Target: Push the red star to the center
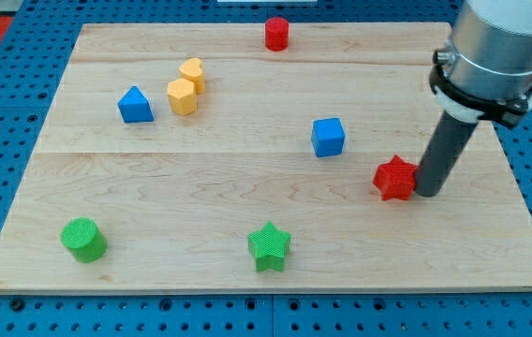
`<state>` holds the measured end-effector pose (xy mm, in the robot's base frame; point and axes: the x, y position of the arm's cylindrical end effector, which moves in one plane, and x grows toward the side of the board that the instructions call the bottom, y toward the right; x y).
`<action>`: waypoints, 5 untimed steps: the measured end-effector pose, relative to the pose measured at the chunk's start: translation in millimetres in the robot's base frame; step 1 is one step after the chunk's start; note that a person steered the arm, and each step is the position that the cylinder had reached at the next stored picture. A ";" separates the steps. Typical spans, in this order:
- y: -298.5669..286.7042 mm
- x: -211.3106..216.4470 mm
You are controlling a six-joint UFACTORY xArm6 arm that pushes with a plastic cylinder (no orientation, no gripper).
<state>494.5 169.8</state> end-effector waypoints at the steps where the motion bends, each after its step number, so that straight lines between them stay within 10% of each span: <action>1: -45.3 -7.6; 5: -167.8 -25.4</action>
